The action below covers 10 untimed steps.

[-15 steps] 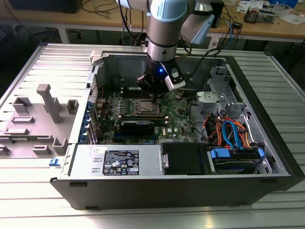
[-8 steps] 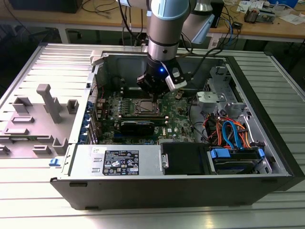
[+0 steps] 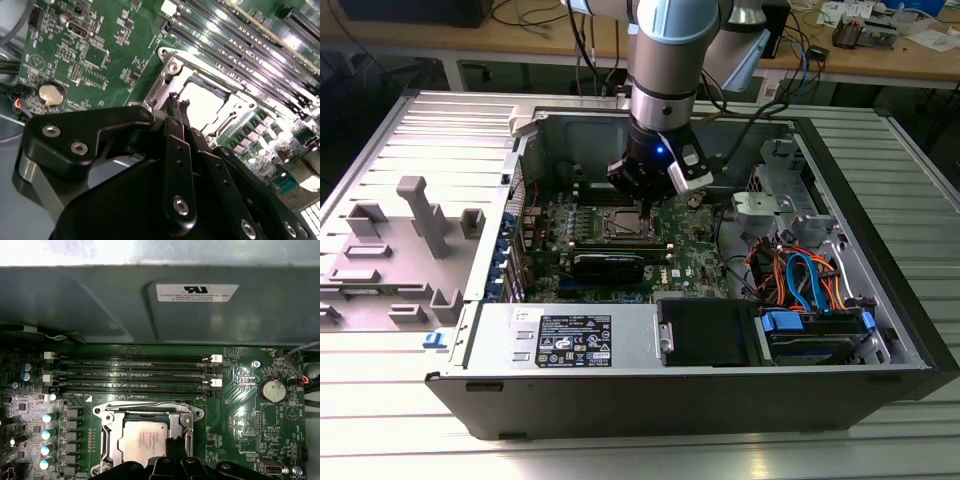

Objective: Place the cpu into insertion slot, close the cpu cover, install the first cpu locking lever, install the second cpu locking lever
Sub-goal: 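Install the second cpu locking lever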

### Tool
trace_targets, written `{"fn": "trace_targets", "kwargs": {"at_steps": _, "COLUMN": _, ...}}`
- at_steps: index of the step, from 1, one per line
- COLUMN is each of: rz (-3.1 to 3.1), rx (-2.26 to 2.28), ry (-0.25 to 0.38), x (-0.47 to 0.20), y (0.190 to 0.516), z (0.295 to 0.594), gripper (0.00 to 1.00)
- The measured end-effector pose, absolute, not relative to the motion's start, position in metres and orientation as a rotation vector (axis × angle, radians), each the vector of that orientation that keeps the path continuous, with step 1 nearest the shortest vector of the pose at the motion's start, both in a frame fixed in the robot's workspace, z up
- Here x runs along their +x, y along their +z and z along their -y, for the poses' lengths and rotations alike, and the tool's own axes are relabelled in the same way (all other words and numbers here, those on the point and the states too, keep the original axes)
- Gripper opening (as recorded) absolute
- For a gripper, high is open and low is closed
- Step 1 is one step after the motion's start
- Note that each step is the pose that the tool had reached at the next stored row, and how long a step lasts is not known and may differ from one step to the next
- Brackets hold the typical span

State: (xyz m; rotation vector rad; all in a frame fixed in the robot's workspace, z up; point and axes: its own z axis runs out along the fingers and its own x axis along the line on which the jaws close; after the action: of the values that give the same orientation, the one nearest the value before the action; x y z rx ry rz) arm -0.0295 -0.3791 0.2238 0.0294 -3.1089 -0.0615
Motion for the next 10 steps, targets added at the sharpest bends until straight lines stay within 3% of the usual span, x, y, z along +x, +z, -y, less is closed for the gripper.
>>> {"fn": "trace_targets", "kwargs": {"at_steps": 10, "rz": 3.106, "rx": 0.029, "ry": -0.062, "x": -0.0294, "y": 0.2286, "z": 0.3848, "gripper": 0.11}}
